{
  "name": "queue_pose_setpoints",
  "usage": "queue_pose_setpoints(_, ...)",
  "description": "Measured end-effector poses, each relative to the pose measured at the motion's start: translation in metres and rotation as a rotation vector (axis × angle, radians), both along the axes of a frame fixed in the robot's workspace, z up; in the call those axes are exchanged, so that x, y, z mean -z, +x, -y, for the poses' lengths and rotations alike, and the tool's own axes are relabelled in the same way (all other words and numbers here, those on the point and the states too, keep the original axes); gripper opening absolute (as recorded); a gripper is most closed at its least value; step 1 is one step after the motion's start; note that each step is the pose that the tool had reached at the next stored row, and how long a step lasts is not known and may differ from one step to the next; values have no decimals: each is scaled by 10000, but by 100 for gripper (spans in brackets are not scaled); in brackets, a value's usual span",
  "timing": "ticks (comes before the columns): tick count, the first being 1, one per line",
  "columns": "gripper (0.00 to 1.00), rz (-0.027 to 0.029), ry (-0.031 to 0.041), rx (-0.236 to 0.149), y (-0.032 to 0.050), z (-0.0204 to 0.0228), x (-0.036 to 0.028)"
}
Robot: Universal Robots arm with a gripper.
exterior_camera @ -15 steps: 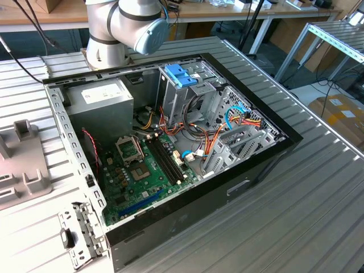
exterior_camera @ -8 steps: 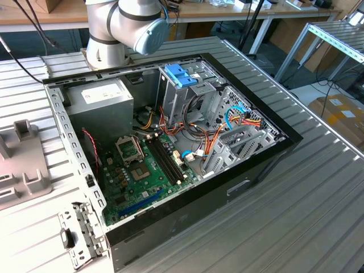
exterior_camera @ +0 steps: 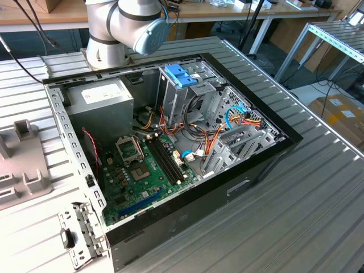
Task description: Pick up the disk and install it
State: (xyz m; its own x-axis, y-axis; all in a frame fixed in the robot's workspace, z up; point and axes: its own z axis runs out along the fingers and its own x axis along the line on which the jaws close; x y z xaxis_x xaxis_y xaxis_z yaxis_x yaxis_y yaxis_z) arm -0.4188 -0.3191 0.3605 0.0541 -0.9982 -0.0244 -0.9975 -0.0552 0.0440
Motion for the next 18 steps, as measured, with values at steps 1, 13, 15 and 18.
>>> queue_pose_setpoints(1,42,0,0,-1,0,-7,0)
queue_pose_setpoints(13,42,0,0,0,0,-103,11)
queue_pose_setpoints(15,42,0,0,-1,-16,-154,16)
queue_pose_setpoints(18,42,-2,-1,0,-55,-200,21)
